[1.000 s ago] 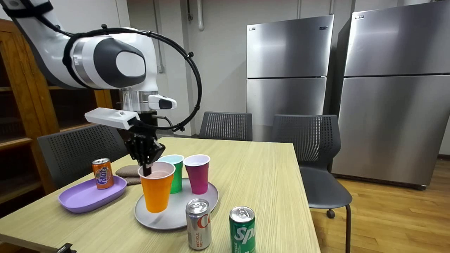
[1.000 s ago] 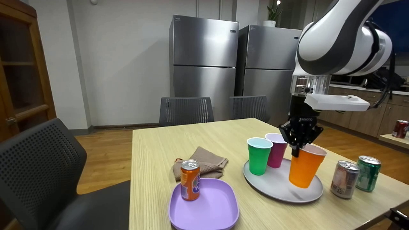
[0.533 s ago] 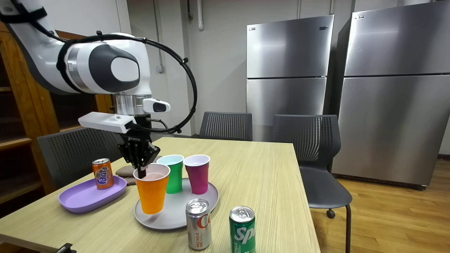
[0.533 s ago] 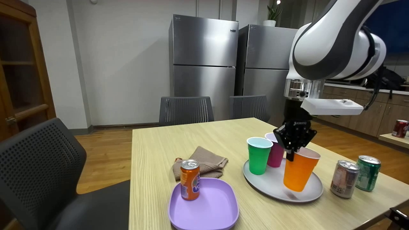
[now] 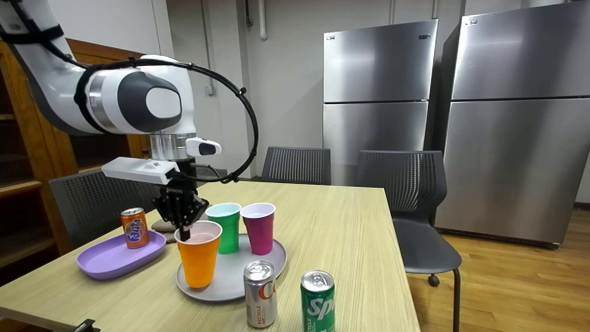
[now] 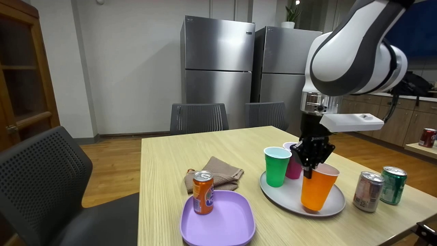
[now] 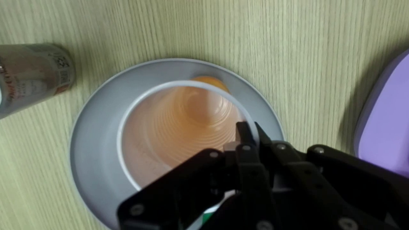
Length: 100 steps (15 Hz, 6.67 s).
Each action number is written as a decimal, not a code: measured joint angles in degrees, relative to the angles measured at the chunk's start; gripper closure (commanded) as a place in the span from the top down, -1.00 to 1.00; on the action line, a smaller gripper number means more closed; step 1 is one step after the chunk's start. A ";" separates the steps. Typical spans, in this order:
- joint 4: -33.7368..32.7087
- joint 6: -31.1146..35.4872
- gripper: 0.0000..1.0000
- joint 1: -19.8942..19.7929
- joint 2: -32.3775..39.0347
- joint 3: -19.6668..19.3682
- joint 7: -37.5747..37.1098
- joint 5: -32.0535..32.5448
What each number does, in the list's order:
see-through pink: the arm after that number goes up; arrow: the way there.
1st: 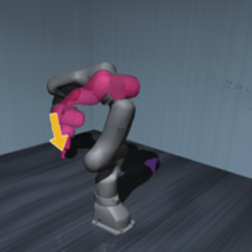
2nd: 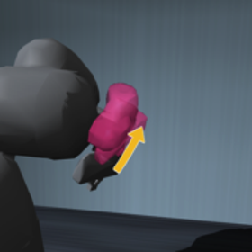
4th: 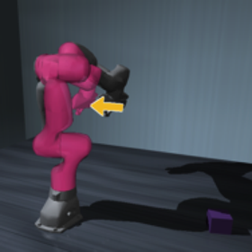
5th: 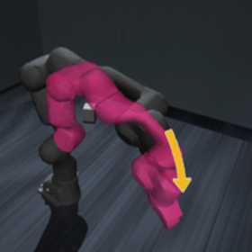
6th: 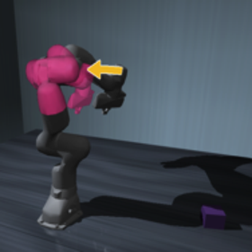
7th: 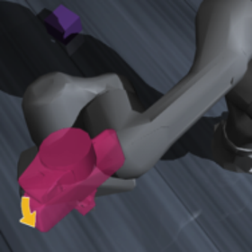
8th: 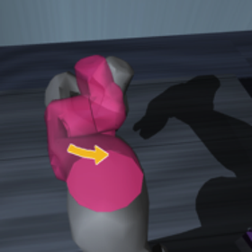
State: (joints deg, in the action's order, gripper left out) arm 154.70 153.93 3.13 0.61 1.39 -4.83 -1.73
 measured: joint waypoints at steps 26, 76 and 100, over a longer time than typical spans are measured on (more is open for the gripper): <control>-0.99 1.15 1.00 0.00 1.45 0.24 1.16 0.00; 3.95 -5.49 1.00 -16.04 -6.97 -11.73 -15.38 4.76; -1.34 -1.56 0.47 -15.63 6.25 -13.60 -23.24 -0.83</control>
State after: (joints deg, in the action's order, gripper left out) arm 153.37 152.38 -12.50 6.86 -12.21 -28.07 -2.57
